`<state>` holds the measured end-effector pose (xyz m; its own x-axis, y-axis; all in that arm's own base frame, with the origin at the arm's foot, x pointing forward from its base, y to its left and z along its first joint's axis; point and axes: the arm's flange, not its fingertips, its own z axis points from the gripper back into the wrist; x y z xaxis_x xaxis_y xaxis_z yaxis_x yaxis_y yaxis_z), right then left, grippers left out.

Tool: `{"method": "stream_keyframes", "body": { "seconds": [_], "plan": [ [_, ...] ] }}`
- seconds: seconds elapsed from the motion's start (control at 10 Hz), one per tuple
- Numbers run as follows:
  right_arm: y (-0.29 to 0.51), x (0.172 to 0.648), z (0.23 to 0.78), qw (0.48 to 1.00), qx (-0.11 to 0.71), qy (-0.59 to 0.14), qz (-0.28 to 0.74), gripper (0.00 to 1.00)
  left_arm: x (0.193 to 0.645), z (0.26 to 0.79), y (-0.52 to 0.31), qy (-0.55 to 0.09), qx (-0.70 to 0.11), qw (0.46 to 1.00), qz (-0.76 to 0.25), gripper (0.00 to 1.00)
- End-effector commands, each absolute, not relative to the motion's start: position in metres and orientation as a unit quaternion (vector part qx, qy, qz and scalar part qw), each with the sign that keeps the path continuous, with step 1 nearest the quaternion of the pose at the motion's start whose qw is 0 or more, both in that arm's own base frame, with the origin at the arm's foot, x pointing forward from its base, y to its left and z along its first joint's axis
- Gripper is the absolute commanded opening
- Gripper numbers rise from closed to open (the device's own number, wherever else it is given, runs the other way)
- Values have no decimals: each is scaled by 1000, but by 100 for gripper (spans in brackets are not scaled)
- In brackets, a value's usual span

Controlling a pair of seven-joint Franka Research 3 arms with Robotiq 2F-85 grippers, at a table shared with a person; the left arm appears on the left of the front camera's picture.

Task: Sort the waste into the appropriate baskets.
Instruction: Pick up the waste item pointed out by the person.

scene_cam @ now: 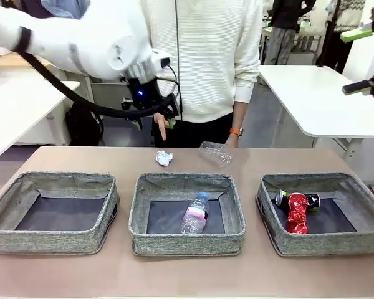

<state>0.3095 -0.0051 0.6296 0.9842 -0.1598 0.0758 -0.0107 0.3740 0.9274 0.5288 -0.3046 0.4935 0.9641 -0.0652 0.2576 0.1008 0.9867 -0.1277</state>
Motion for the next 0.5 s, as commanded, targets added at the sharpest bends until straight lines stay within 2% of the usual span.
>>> {"method": "stream_keyframes", "body": {
  "seconds": [0.0, 0.1, 0.4],
  "plan": [
    [-6, 310, 631, 821, 564, -79, -37, 100, 569, 475, -323, -125, -45, 991, -22, 100],
    [-6, 310, 631, 821, 564, -79, -37, 100, 578, 458, -326, -112, -30, 993, -20, 100],
    [-6, 310, 631, 821, 564, -79, -37, 100, 603, 408, -343, -153, -2, 988, -17, 100]
  ]
}}
